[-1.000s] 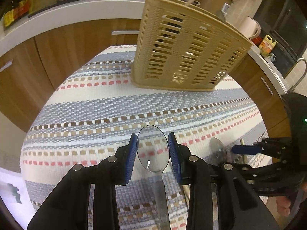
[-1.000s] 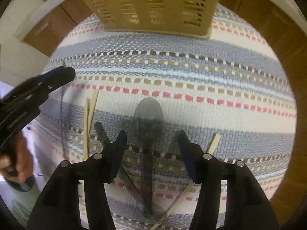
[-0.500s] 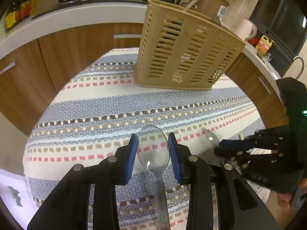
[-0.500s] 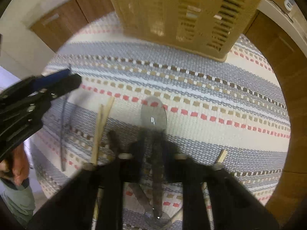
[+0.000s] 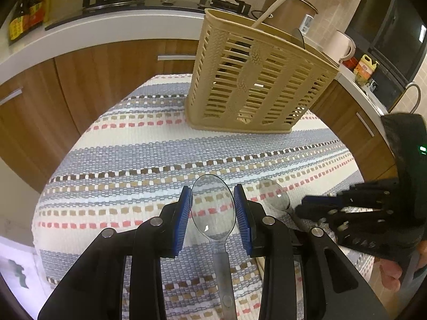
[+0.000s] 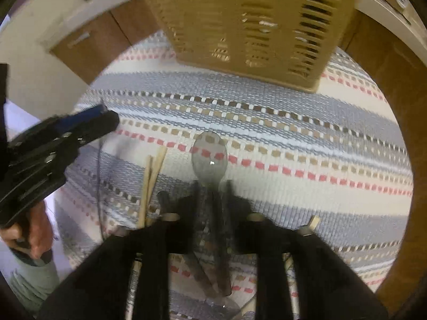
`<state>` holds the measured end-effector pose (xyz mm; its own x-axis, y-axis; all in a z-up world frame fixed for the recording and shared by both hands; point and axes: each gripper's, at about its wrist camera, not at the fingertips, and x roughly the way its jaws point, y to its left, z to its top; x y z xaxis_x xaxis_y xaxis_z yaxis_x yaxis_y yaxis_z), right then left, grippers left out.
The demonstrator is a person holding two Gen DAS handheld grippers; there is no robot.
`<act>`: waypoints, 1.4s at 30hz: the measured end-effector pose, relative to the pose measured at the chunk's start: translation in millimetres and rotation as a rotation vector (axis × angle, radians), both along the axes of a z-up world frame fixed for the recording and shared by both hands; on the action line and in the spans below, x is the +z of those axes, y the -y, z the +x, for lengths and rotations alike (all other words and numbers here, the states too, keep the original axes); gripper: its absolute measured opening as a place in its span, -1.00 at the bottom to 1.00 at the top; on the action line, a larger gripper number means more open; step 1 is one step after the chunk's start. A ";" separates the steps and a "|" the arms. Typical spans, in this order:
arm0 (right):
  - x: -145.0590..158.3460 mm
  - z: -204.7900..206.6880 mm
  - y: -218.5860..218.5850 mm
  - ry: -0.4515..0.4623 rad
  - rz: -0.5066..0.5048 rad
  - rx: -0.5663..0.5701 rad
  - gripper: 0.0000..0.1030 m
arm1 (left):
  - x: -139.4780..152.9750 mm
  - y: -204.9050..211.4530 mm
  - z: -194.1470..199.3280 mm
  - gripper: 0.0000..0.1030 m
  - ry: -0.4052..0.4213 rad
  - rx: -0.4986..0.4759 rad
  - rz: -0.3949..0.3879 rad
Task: Organize utensils
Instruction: 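Lift both clear spoons and lower them into the beige caddy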
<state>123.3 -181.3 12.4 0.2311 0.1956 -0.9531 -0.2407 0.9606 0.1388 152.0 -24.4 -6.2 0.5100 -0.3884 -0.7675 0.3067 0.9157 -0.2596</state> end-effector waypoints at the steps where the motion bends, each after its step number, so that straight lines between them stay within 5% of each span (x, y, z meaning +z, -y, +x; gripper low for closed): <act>1: -3.7 5.6 -3.7 -0.021 -0.002 0.011 -0.02 | 0.1 -0.8 0.0 -0.40 0.002 0.000 -0.001; 4: -9.8 14.7 -12.9 -0.040 -0.058 0.019 0.04 | 1.2 -5.5 -0.8 -0.40 0.009 0.005 0.000; 10: -24.2 19.1 -47.8 -0.072 -0.208 0.070 -0.43 | -0.9 -15.2 2.0 -0.40 0.003 0.019 -0.007; 12: -23.3 18.6 -55.4 -0.076 -0.205 0.093 -0.81 | -2.3 -15.2 3.1 -0.40 -0.001 0.021 -0.009; 20: -8.6 5.0 -43.5 -0.018 -0.097 0.073 -0.82 | 3.9 -17.3 0.8 -0.40 0.029 0.023 -0.046; 28: 66.2 -19.5 -3.9 0.271 0.129 0.032 -0.82 | 56.4 -23.6 -8.8 -0.41 0.196 0.043 -0.139; 32: 112.4 -21.1 19.6 0.450 0.211 0.012 -0.82 | 103.3 -26.2 -11.6 -0.42 0.341 0.075 -0.190; 38: 164.0 -3.9 55.7 0.693 0.219 -0.089 -0.82 | 172.5 -14.1 -5.3 -0.42 0.586 0.143 -0.178; 42: 185.3 18.3 69.3 0.800 0.206 -0.169 -0.82 | 196.7 -0.6 8.7 -0.42 0.652 0.155 -0.158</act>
<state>141.6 -250.6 197.7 0.8632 0.2493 -0.4390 -0.1959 0.9668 0.1638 160.7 -23.8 190.4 0.9071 -0.3558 -0.2251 0.3143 0.9280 -0.2002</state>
